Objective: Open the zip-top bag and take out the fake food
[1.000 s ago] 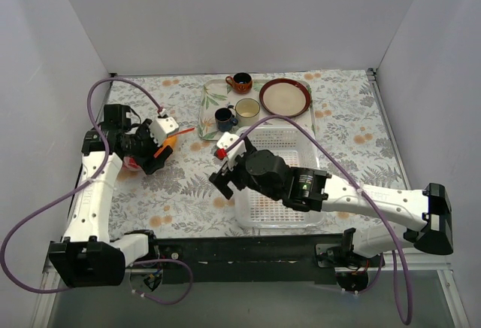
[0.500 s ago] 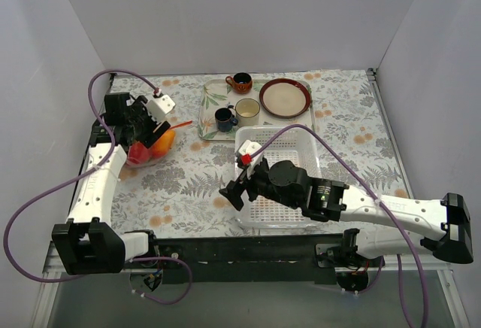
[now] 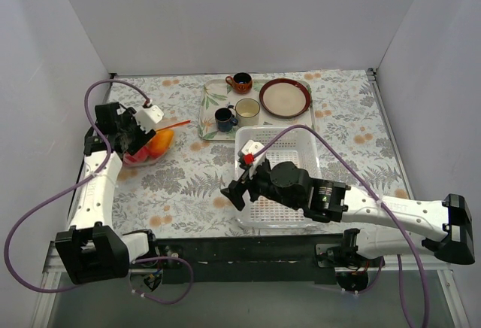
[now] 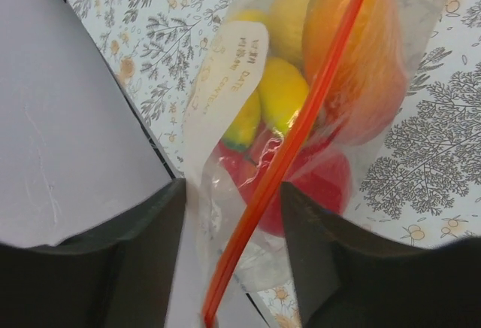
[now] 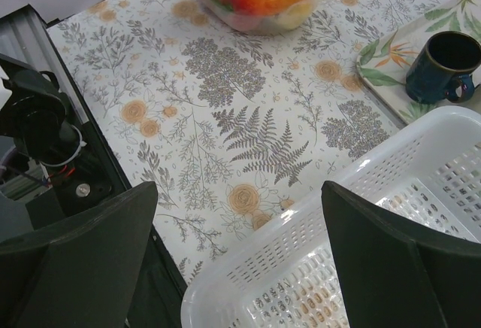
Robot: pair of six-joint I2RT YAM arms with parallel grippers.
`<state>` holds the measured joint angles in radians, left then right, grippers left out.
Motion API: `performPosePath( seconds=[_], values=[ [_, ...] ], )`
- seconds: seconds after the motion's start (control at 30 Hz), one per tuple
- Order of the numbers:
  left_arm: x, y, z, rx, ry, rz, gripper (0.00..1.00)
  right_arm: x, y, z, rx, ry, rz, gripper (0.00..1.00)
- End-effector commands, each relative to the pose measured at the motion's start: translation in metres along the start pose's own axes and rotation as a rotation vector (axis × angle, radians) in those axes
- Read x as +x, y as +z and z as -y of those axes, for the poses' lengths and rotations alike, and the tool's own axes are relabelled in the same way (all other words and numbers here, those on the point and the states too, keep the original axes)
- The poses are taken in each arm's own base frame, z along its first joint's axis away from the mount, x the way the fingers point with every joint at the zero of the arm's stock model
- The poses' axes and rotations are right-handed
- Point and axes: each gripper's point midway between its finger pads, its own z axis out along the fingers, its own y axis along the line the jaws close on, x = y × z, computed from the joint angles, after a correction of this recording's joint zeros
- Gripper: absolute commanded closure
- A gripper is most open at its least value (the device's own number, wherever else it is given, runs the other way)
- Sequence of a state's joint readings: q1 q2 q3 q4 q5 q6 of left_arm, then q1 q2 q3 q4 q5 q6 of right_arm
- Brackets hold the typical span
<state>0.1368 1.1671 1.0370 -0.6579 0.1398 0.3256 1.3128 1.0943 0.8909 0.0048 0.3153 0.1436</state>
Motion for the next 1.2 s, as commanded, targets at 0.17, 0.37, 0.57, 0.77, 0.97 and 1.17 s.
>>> performPosePath(
  seconds=[0.17,0.37,0.57,0.77,0.97,1.17],
  values=[
    [-0.031,-0.002,-0.005,0.089,-0.077,0.073,0.85,-0.016,-0.018,0.003,0.004,0.07,0.078,0.02],
    [-0.077,-0.055,0.016,0.266,-0.059,0.177,0.88,-0.029,-0.02,0.004,0.001,0.029,0.104,0.02],
    [-0.092,-0.109,0.061,0.498,-0.06,0.212,0.8,-0.057,-0.011,-0.002,-0.009,-0.07,0.1,0.01],
    [-0.044,-0.089,0.072,0.407,-0.011,0.08,0.57,-0.057,0.0,-0.005,-0.017,-0.108,0.058,0.01],
    [-0.028,-0.042,0.012,0.001,0.016,0.055,0.17,-0.048,-0.005,-0.009,-0.041,-0.059,0.07,0.01],
    [-0.037,-0.017,-0.015,-0.087,-0.079,0.065,0.24,-0.04,-0.013,-0.008,-0.047,-0.017,0.073,0.01]
  ],
)
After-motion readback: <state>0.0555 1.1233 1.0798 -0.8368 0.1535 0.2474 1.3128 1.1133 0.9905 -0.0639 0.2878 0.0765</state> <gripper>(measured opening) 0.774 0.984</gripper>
